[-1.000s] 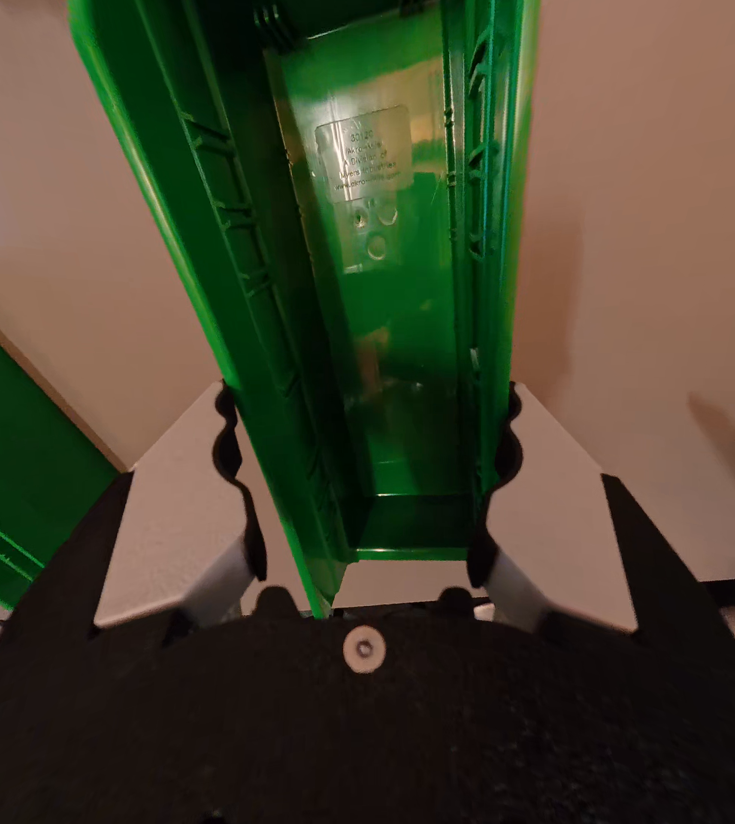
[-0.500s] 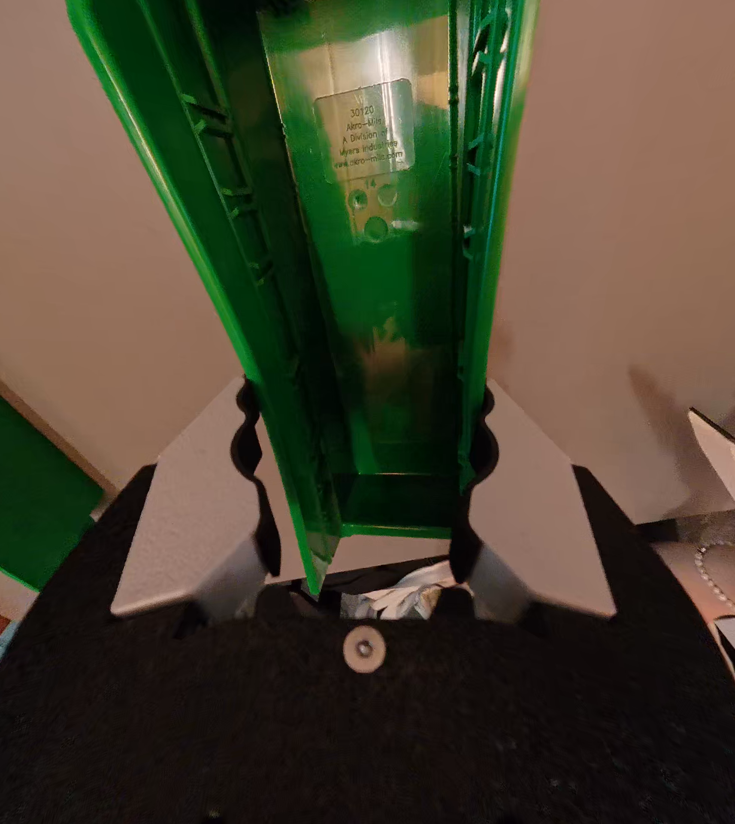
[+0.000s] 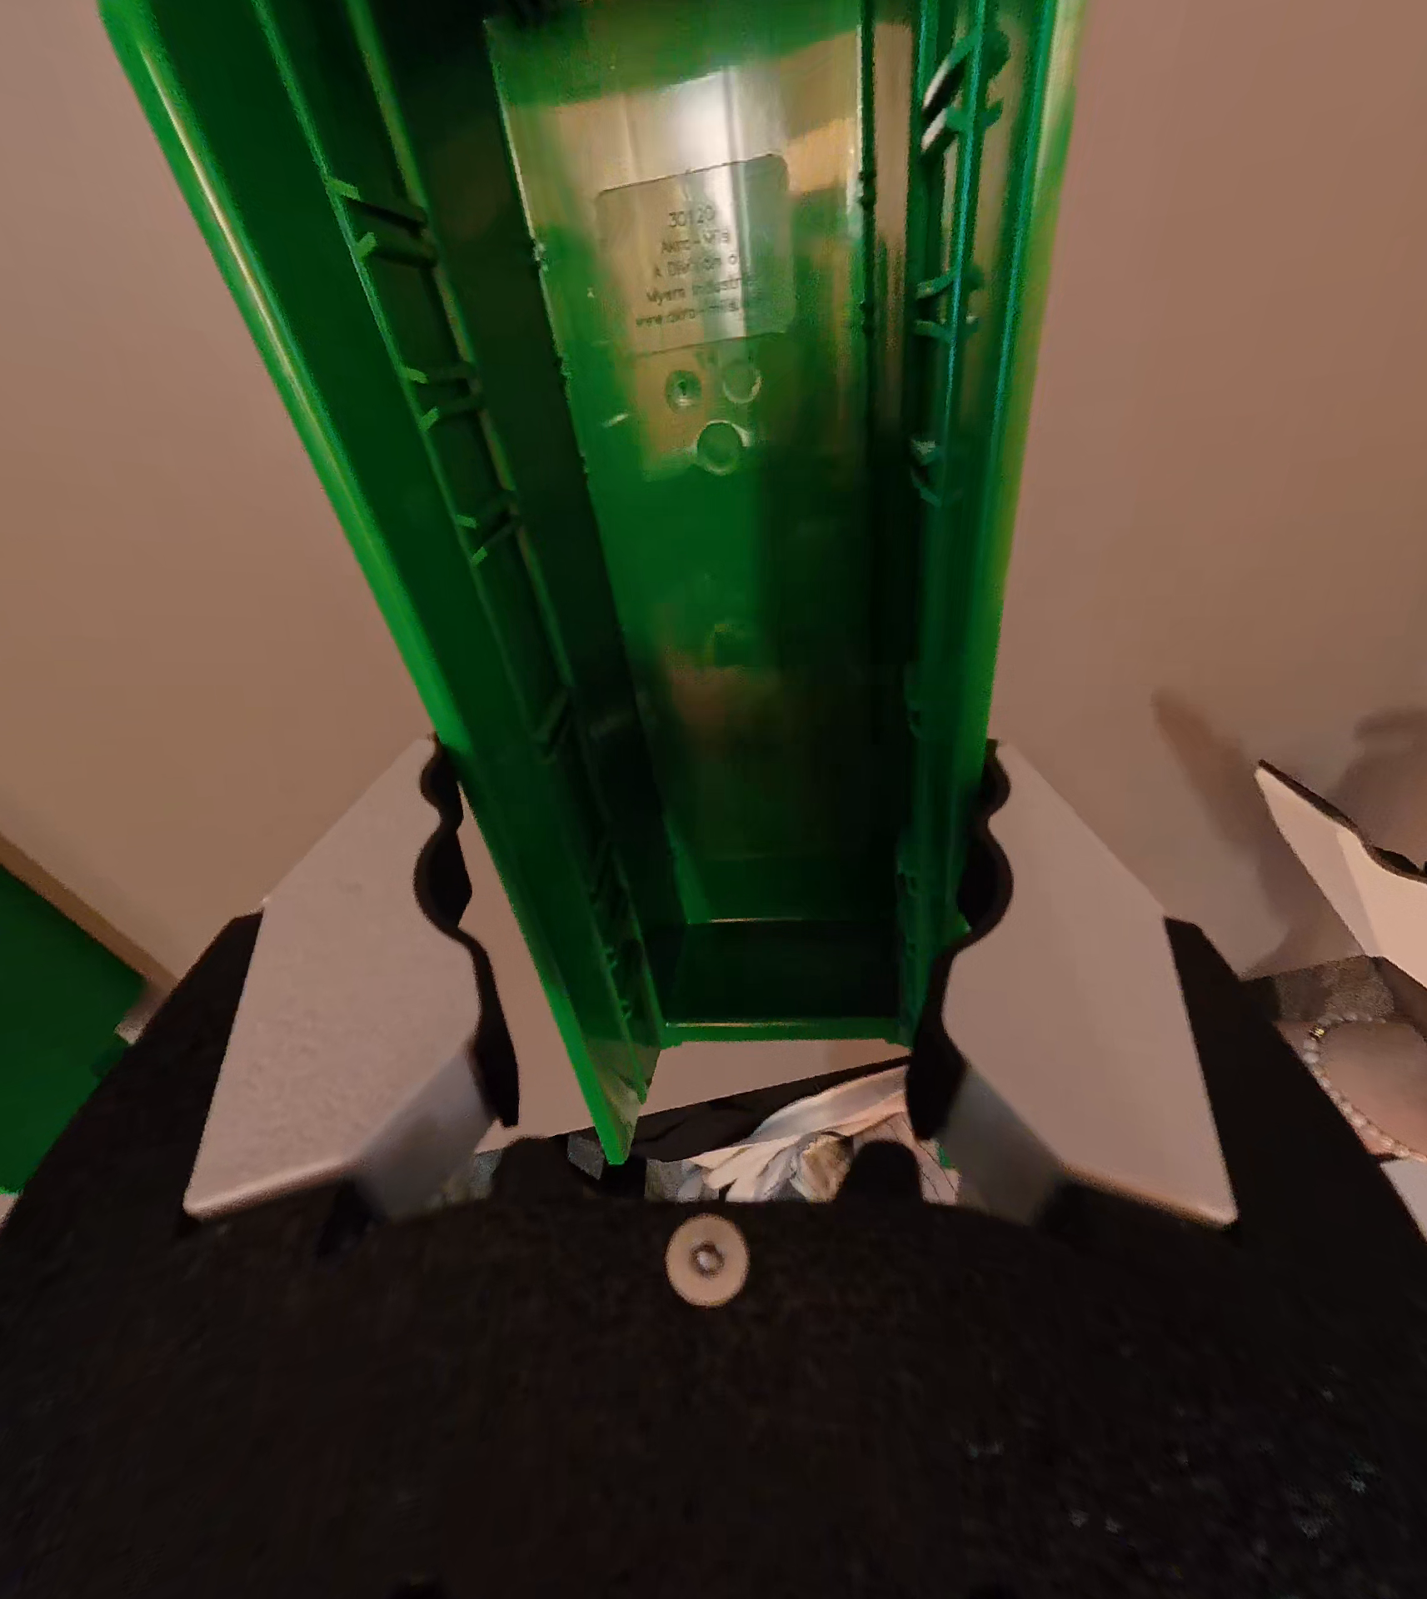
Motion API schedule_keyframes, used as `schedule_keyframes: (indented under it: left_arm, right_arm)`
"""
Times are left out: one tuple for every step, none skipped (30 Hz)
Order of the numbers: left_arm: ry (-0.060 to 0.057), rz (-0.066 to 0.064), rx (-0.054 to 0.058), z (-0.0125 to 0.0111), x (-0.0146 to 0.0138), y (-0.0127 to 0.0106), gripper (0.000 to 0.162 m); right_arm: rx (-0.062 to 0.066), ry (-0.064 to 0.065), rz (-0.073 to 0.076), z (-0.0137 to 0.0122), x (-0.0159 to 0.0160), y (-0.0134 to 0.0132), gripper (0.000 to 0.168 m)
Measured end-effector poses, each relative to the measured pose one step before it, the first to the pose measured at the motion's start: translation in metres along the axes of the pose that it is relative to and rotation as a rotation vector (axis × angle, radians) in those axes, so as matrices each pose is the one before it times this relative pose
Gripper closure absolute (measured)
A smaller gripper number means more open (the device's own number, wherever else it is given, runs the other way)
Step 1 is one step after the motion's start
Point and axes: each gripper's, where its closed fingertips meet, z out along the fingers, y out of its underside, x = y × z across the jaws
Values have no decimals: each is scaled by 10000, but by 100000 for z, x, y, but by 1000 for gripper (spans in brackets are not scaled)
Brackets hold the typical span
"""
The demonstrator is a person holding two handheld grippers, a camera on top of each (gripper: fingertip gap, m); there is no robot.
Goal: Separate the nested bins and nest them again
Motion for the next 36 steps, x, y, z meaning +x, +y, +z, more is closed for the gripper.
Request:
schedule_keyframes:
  left_arm:
    - [80, 19, -15, -93, 261, -39, 47]
    - [28, 42, -27, -57, 199, -13, 48]
    - [-65, 61, -36, -21, 78, 8, 50]
    - [-113, 50, -34, -29, 52, 6, 54]
    - [-87, 0, -28, -36, 151, 10, 58]
    - [-101, -30, -56, -29, 162, 19, 61]
    - [-110, -16, -111, -14, 101, 78, 63]
    - [-63, 0, -158, -21, 99, 172, 65]
    - [-2, 22, -141, -33, 110, 136, 66]
    - [66, 19, -35, -68, 130, 9, 68]
    - [112, -15, 62, -123, 137, -115, 70]
    - [118, -43, 96, -181, 138, -159, 72]
    - [90, -55, 133, -227, 83, -209, 74]
    - [32, -47, 147, -285, 34, -225, 75]
    - [-54, -25, 99, -275, -79, -145, 76]
    - [-140, -6, 26, -252, -155, -46, 76]
    - [-185, 15, -11, -208, -219, 32, 76]
    - [-168, 22, 33, -207, -220, -13, 75]
    - [-112, -19, 98, -202, -197, -93, 76]
    - [-52, -63, 72, -188, -153, -57, 76]
    - [24, -71, 9, -140, -66, 58, 77]
    - [116, -16, -38, -94, 39, 138, 77]
    - [142, 45, -20, -82, 104, 123, 77]
    - [7, 41, 33, -104, -7, 39, 77]
    - [-242, 15, 40, -123, -281, -1, 76]
    - [-443, 27, 20, -150, -513, -13, 76]
    - [-474, 84, -21, -149, -564, 33, 76]
    - [-297, 134, -69, -130, -362, 115, 76]
    - [2, 106, -54, -130, -47, 125, 76]
    - [231, 10, -19, -112, 212, 103, 77]
    - [252, -83, 14, -109, 265, 52, 78]
    - [88, -84, 39, -75, 99, 5, 78]
    - [-119, -17, 29, -33, -102, -16, 78]
    - [-197, 61, -16, -15, -173, 37, 78]
    - [-32, 104, -45, 17, 0, 73, 78]
    - [252, 50, -42, 62, 289, 94, 78]
  right_arm:
    - [3, 11, -2, -9, 34, 5, 49]
    - [3, 5, 6, -8, 21, 4, 49]
    - [-3, -5, 11, -3, 21, 13, 49]
    - [-2, 1, 6, 1, 20, 6, 49]
    - [2, 5, 3, -4, 31, 6, 49]
    - [6, 4, 6, -10, 33, 5, 49]
    - [0, -2, 10, -6, 17, 8, 49]
    - [-11, -9, 11, 3, 8, 28, 49]
    - [-1, -3, 1, -4, 9, 5, 49]
    - [13, 5, 1, -14, 20, -5, 49]
    - [9, -1, 9, -4, 10, -27, 49]
    - [9, -8, 13, 0, 5, -26, 49]
    - [16, -4, 10, -8, -2, -45, 49]
    - [15, -8, 0, 5, -31, -34, 49]
    - [-1, -15, -5, 5, -44, -7, 49]
    - [-4, -9, -9, 11, -37, -7, 49]
    - [1, -11, -10, 17, -52, -18, 49]
    - [1, -20, -6, 4, -72, -13, 49]
    - [11, -16, -7, 0, -60, -55, 49]
    - [20, -10, -6, -11, -65, -62, 49]
    - [17, -15, -5, -17, -70, -67, 49]
    - [16, -20, -11, -14, -87, -70, 49]
    - [19, -13, -10, 0, -84, -70, 49]
    - [17, -14, -11, 10, -91, -63, 49]
    - [1, -22, -12, 34, -120, -26, 49]
    - [-20, -34, -24, 72, -146, 0, 49]
    - [-27, -32, -35, 57, -164, -4, 49]
    - [-8, -22, -45, 21, -160, -36, 49]
    - [19, -14, -45, -21, -140, -101, 49]
    - [42, -4, -35, -28, -120, -143, 49]
    - [50, -2, -21, -17, -118, -178, 49]
    - [31, -16, -14, 21, -124, -125, 49]
    - [17, -15, -21, 46, -147, -82, 49]
    - [2, -27, -34, 67, -172, -56, 50]
    - [-21, -51, -47, 53, -220, 3, 50]
    - [-26, -40, -54, 30, -188, 9, 50]
